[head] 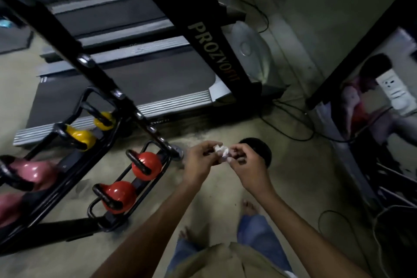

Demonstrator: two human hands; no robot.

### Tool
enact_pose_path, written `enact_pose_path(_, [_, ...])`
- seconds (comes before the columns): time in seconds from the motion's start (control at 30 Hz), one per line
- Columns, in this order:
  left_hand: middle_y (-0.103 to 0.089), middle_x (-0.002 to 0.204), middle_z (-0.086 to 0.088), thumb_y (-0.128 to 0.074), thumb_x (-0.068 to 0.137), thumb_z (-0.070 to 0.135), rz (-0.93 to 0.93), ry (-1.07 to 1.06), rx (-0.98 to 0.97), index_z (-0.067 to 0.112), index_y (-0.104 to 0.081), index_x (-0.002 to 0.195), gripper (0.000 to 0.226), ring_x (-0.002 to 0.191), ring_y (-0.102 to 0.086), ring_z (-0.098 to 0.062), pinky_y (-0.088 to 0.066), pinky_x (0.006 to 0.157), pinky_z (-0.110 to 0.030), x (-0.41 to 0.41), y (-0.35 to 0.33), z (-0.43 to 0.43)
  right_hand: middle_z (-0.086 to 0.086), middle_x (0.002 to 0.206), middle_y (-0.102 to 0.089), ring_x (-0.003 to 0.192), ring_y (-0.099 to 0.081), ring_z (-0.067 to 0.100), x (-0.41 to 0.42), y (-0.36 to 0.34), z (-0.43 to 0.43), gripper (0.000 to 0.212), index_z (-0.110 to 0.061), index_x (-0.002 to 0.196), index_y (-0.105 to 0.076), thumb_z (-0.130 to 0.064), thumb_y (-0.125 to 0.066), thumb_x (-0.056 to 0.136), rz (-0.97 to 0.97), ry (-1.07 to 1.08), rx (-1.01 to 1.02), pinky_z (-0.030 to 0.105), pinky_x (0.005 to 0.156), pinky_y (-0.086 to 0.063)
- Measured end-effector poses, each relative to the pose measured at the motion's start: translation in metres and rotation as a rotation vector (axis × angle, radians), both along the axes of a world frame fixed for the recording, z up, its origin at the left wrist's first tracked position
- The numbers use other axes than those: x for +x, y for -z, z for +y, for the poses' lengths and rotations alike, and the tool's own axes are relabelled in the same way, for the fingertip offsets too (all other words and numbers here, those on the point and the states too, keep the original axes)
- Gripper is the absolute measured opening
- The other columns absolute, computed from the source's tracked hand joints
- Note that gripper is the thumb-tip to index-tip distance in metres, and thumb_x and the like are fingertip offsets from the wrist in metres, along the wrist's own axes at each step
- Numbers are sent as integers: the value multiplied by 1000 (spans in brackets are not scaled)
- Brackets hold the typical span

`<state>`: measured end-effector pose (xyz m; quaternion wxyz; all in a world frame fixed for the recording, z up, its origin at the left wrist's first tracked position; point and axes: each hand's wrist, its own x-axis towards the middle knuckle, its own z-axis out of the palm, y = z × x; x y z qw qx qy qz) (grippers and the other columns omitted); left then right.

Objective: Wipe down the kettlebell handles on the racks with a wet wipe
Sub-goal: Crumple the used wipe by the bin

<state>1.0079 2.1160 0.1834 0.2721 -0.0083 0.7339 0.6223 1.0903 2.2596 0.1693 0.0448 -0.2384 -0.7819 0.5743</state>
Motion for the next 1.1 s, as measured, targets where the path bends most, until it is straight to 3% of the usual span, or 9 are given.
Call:
enact_pose_path(0.1, [-77, 96, -7, -72, 91, -3, -29, 12, 19, 9, -75, 114, 26, 94, -75, -26, -63, 85, -37, 3, 10, 45, -6, 100, -75, 90, -74, 12, -2, 11, 47, 24, -20, 112, -70, -27, -80, 91, -81, 40, -175, 35, 75, -63])
enact_pose_path(0.23, [-78, 94, 3, -75, 87, -2, -58, 25, -52, 11, -74, 115, 31, 94, -75, -17, -63, 87, -38, 6, 38, 87, 0, 86, -75, 79, -72, 25, -2, 29, 84, 11, -22, 95, -69, -19, -79, 90, -128, 31, -178, 47, 71, -60])
enact_pose_path(0.33, [-79, 102, 4, -79, 87, 7, -66, 61, -139, 17, -75, 114, 29, 96, -75, -11, -62, 90, -37, 6, 75, 102, 1, 80, -72, 72, -67, 14, -2, 56, 102, 15, -21, 88, -67, -20, -82, 86, -192, 33, -150, 34, 65, -55])
enact_pose_path(0.43, [-78, 102, 7, -81, 89, 15, -59, 105, -214, 18, -76, 112, 24, 96, -73, -4, -60, 90, -27, -1, 122, 111, -1, 76, -68, 63, -56, 1, -8, 98, 121, 16, -16, 88, -65, -15, -81, 86, -251, 46, -123, 19, 59, -46])
enact_pose_path(0.57, [-77, 100, 11, -79, 91, 24, -49, 199, -312, 20, -77, 107, 17, 96, -71, 1, -57, 89, -21, -19, 203, 117, -7, 73, -63, 59, -54, -2, -20, 178, 145, 14, -11, 87, -65, -9, -78, 86, -353, 62, -84, 12, 57, -42])
enact_pose_path(0.73, [-75, 102, 12, -75, 93, 34, -62, 370, -429, 20, -77, 111, 22, 94, -68, 6, -52, 84, -11, -42, 306, 120, -8, 80, -66, 70, -59, -1, -33, 298, 159, 10, -12, 93, -69, -8, -76, 87, -470, 76, -36, 21, 68, -46])
enact_pose_path(0.83, [-75, 103, 9, -74, 94, 37, -60, 437, -476, 20, -76, 111, 24, 94, -69, 0, -49, 80, -9, -52, 353, 124, -2, 89, -69, 82, -64, 14, -43, 358, 163, 12, -11, 101, -69, -11, -72, 90, -522, 71, 2, 28, 73, -48])
enact_pose_path(0.97, [-76, 102, 4, -72, 96, 37, -43, 483, -520, 17, -77, 108, 24, 93, -70, -8, -49, 74, -14, -65, 404, 130, 4, 100, -72, 92, -67, 21, -58, 425, 169, 13, -14, 104, -67, -13, -70, 92, -512, 102, 93, 33, 78, -53])
enact_pose_path(1.1, [-77, 106, 0, -70, 97, 39, -51, 533, -534, 15, -77, 109, 27, 97, -70, -13, -56, 83, -30, -73, 433, 134, 9, 112, -74, 101, -69, 26, -71, 469, 181, 22, -8, 114, -66, -11, -68, 93, -528, 121, 181, 28, 78, -48])
